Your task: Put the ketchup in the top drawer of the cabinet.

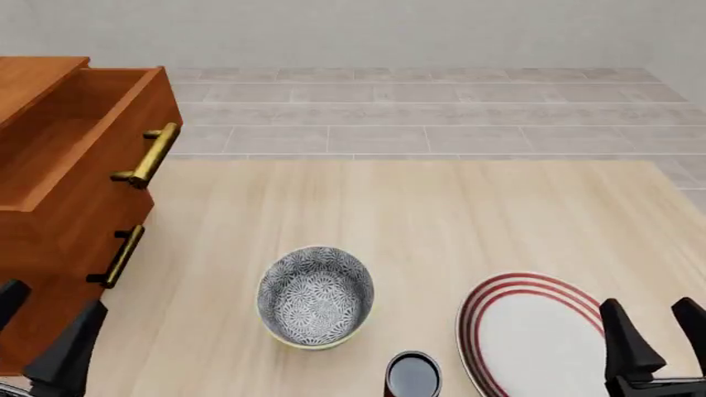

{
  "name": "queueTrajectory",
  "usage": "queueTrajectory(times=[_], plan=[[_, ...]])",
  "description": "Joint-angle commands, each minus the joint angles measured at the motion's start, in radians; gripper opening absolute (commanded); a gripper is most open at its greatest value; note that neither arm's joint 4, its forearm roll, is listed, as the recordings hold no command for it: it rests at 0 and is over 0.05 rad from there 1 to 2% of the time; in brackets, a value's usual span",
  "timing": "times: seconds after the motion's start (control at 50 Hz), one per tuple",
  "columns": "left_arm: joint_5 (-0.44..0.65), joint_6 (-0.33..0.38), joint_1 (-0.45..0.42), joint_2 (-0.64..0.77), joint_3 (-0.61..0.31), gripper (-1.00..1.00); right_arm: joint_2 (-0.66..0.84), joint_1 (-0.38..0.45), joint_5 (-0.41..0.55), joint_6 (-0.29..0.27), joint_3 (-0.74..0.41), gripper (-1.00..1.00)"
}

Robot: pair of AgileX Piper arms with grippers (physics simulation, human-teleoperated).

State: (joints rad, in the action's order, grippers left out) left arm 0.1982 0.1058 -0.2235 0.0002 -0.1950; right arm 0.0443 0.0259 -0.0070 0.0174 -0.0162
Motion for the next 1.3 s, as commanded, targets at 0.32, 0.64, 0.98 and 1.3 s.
queueTrajectory(times=[0.32, 0.64, 0.98, 1.3], plan=[[0.144, -0.024, -0.337, 0.210, -0.199, 1.00, -0.039, 0.069, 0.097, -0.077, -0.074, 1.00], [-0.135, -0.005, -0.478, 0.537, -0.129, 1.00, -0.042, 0.042, 0.127, -0.113, -0.116, 1.00], [-0.291, 0.026, -0.628, 0.728, -0.087, 1.00, -0.042, 0.046, 0.126, -0.113, -0.116, 1.00], [-0.416, -0.065, -0.754, 0.930, -0.064, 1.00, -0.042, 0.043, 0.130, -0.106, -0.123, 1.00]])
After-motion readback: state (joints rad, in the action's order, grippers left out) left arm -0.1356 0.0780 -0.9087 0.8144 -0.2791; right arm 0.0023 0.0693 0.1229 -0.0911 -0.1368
